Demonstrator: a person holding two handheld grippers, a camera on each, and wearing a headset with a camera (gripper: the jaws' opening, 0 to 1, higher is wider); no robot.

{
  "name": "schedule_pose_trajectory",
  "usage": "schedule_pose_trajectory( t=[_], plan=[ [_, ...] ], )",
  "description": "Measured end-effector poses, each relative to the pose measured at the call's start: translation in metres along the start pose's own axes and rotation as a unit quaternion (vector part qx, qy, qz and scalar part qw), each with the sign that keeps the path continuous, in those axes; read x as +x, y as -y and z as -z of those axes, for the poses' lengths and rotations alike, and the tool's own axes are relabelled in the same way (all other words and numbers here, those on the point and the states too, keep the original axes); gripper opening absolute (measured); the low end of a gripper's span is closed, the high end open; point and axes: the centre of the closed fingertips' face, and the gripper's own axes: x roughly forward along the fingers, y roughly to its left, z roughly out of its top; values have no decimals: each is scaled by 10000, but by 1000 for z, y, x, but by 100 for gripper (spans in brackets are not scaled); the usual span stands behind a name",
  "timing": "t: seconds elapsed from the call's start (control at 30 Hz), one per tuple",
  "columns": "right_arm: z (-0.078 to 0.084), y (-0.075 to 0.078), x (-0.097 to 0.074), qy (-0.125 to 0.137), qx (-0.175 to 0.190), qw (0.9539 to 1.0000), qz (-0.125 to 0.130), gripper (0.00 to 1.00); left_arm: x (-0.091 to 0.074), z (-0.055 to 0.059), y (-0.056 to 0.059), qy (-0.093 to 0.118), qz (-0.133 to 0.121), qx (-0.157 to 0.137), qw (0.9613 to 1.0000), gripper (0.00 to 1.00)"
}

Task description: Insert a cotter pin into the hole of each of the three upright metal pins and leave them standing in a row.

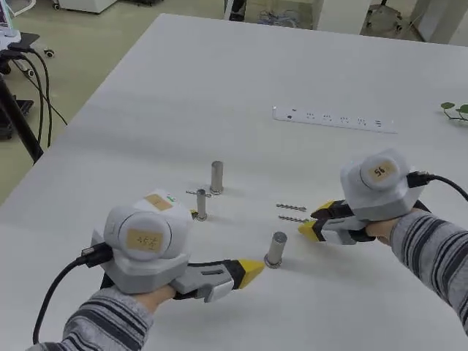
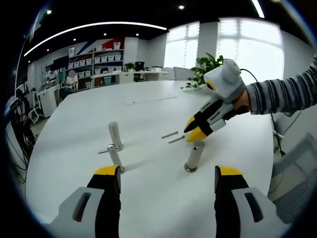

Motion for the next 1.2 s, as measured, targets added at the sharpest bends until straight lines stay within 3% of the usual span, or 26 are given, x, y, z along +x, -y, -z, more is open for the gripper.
schedule_pose_trajectory(
  t=[0.3, 0.47, 0.6, 0.73, 0.87, 1.2],
  plan=[
    [0, 0, 9, -278, -118, 9995, -76, 14, -3, 0, -8, 13, -120, -106, 9999, 77],
    [-2, 2, 7, -299, -102, 9994, -106, 10, -3, 1, -9, 8, -144, -111, 9998, 77],
    [-1, -1, 6, -440, -540, 9974, -160, 9, -3, 1, -10, -8, -151, -123, 9998, 77],
    [-1, -5, 7, -517, -629, 9964, -237, 3, -2, 1, -9, -9, -135, -122, 9998, 77],
    [0, 2, 9, -590, -676, 9958, -198, 0, -2, 2, -7, -21, -117, -110, 9999, 77],
    [0, 0, 9, -603, -761, 9951, -170, 0, -1, 2, -5, -35, -60, -88, 9999, 76]
  ],
)
